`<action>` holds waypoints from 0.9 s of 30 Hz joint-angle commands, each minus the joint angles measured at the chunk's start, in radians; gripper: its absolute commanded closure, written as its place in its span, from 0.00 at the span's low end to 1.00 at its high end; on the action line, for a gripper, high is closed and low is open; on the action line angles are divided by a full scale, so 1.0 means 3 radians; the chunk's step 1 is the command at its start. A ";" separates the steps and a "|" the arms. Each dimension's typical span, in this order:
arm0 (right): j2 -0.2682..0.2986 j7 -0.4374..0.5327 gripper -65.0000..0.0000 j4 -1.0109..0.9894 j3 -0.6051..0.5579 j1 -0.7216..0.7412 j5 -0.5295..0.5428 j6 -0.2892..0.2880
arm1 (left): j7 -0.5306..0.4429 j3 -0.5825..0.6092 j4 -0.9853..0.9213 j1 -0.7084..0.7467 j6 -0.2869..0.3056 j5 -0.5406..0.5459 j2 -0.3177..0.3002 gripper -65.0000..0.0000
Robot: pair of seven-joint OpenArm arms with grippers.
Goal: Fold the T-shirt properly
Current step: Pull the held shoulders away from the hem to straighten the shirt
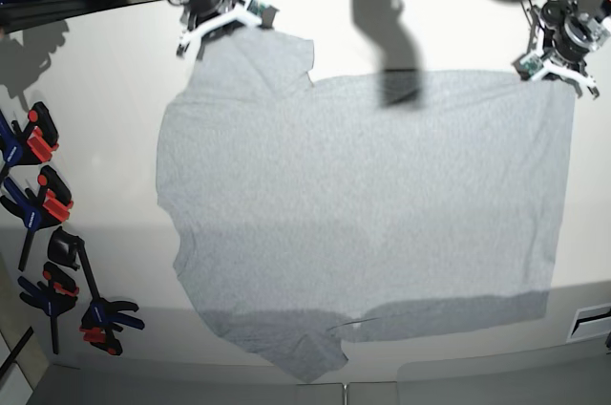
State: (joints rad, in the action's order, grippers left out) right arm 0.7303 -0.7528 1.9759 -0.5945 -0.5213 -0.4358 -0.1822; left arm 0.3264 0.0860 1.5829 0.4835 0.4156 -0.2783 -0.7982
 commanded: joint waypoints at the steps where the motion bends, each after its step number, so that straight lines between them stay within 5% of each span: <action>1: 0.0085 -0.0010 1.00 0.0112 0.0018 -0.0042 -0.0025 0.0066 | 0.0062 0.0000 0.0053 0.0071 0.0045 -0.0034 -0.0047 1.00; 7: 0.0268 -0.0231 1.00 0.0369 0.0018 -0.0326 -0.0409 0.0361 | 0.0393 0.0000 0.0317 0.0282 -0.0409 -0.0076 -0.0047 1.00; 12: 0.0280 -0.0258 1.00 0.0612 0.0017 -0.0547 -0.0562 0.0418 | 0.0617 0.0000 0.0571 0.0546 -0.0880 -0.0571 -0.0047 1.00; 27: 0.0281 -0.0327 1.00 0.1055 0.0018 -0.0790 -0.1254 0.0561 | 0.0736 0.0000 0.1111 0.1157 -0.1492 -0.1495 -0.0047 1.00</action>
State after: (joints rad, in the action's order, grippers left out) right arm 0.8040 -0.8589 2.2719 -0.5938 -0.7582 -0.7906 -0.0288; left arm 0.5426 0.0929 1.9018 0.8261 -0.0116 -0.7113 -0.7979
